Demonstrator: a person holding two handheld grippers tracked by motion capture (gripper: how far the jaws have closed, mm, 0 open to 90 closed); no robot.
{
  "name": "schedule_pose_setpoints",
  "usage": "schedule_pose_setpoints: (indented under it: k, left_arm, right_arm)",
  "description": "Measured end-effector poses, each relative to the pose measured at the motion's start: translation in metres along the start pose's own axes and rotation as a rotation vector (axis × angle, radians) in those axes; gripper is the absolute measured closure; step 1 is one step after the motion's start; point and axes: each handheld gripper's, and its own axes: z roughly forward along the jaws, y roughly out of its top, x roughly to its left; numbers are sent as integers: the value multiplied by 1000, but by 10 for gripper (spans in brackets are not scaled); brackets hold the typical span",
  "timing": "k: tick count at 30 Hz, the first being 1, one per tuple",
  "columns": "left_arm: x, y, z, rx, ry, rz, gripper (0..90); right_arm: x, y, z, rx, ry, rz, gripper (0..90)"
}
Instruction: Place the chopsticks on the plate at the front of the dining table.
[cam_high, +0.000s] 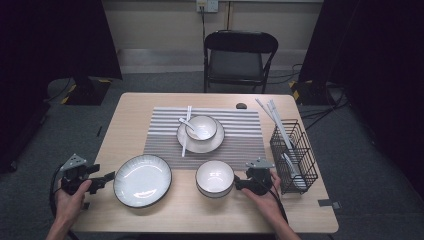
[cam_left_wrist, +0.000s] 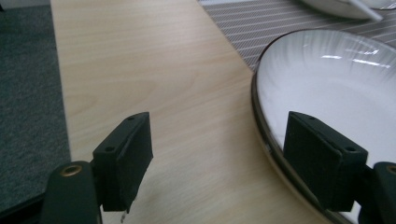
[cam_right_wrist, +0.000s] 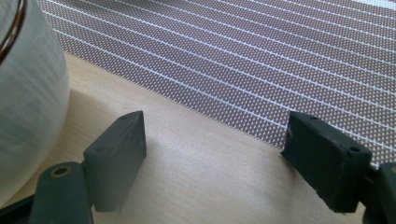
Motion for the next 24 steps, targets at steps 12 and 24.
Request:
schedule_pose_setpoints:
  k: [12, 24]
  left_arm:
    - [-2, -20, 17, 76, 53, 35, 243]
    - [-11, -25, 21, 48, 110, 72, 222]
  right_arm:
    - [0, 0, 0, 0, 2, -1, 201]
    - [0, 0, 0, 1, 2, -4, 201]
